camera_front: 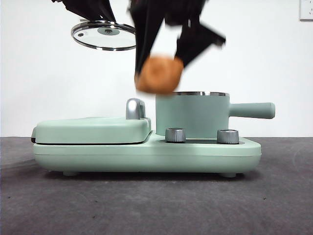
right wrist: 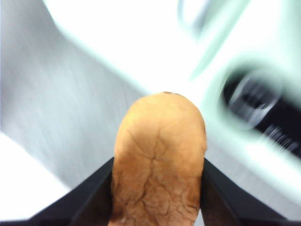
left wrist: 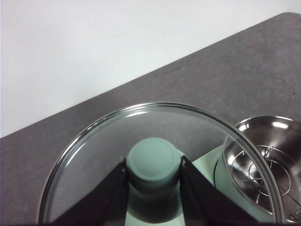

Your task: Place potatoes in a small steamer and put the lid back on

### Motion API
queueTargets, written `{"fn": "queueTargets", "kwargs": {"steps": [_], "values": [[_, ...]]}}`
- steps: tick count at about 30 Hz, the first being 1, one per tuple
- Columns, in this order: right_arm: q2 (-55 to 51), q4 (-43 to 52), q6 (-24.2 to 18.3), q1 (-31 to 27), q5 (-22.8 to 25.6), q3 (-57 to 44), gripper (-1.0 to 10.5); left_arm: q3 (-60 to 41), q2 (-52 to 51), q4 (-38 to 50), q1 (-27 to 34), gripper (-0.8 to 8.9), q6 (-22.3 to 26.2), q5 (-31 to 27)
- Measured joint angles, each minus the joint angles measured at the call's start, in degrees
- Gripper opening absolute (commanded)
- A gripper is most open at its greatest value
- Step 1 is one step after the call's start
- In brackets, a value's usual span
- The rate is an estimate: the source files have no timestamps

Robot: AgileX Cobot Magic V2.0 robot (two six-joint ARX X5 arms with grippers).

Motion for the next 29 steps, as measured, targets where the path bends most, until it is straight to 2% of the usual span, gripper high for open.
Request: {"fn": "queueTargets", "kwargs": {"steps": [5,13,18,29], "values": [[0.0,3.7,-3.8,-5.9,3.9,8.8,1.1,0.0,0.0,-0.1,0.2,0.17,0.0,0.0],[1.4,10.7,-5.1,-14.8,3.9,10.0,1.1,0.0,0.0,-0.1,0.4,0.17,0.0,0.0],[5.3,11.2,-5.5,-17.8,1.1,10.0,1.1,0.0,0.0,-0.1,0.4,0.17,0.0,0.0],[14.4,11.8,-8.0,-19.8,0.2,10.0,1.1,0.0,0.0,-0.2,0.4,0.17,0.0,0.0]]}}
